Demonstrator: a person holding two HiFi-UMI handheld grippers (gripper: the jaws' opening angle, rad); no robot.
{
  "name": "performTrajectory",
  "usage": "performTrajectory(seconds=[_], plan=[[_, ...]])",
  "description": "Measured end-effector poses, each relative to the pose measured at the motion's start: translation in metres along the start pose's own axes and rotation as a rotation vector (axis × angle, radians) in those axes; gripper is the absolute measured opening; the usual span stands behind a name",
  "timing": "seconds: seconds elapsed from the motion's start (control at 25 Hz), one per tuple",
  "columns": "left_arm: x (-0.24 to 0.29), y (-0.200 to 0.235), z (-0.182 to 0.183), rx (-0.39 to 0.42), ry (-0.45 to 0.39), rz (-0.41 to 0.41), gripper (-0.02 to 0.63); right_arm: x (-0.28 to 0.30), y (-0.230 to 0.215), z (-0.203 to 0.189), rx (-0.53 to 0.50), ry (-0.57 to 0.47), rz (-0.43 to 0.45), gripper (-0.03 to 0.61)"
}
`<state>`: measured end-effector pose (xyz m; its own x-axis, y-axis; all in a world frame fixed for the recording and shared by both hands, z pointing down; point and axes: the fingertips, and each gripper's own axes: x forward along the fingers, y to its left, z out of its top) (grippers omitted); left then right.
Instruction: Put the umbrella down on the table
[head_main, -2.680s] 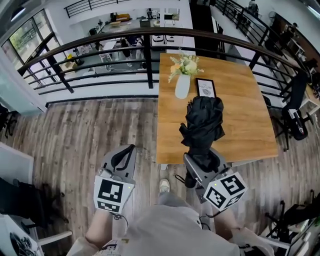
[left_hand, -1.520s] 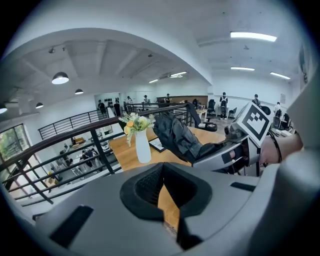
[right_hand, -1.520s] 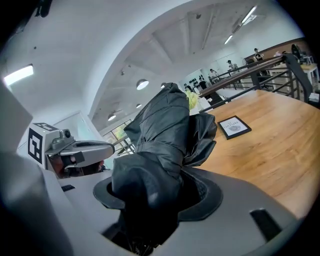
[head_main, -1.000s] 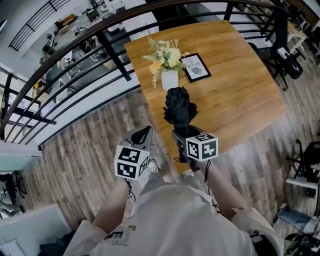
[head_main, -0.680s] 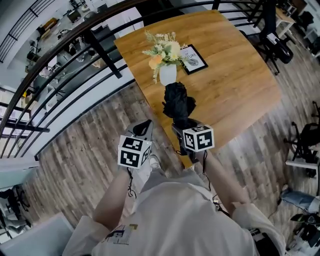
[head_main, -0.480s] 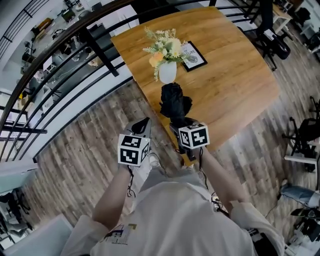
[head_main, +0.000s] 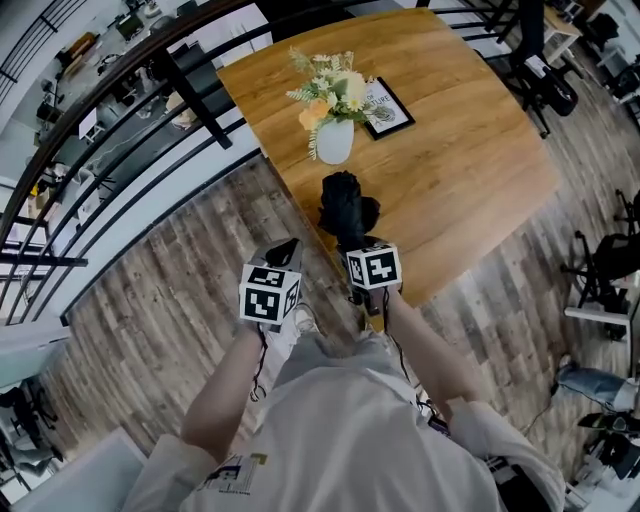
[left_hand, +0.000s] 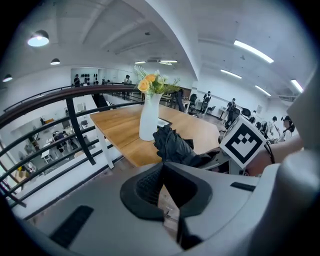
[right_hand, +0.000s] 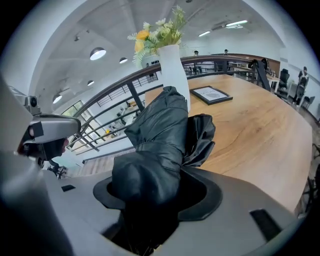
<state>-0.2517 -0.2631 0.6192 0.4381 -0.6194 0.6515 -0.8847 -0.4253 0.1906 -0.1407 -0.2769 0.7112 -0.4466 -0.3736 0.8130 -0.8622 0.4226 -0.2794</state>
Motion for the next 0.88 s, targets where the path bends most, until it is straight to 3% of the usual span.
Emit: performTrajectory(seconds=[0.4,0.56,0.88], plan=[[0.013,0.0,-0.037,-0.032,0.073,0.0,0.017,0.027,-0.019,-0.004,-0.003,0.039,-0.061,0.279],[0.01,0.005,-0.042,-0.037,0.091,0.006,0.017,0.034,-0.027,-0.003,-0.065,0.063,-0.118,0.279],[0.007,0.015,-0.04,-0.053,0.098,0.02,0.017,0.059,-0.031,-0.013,-0.072,0.069,-0.111,0.302]])
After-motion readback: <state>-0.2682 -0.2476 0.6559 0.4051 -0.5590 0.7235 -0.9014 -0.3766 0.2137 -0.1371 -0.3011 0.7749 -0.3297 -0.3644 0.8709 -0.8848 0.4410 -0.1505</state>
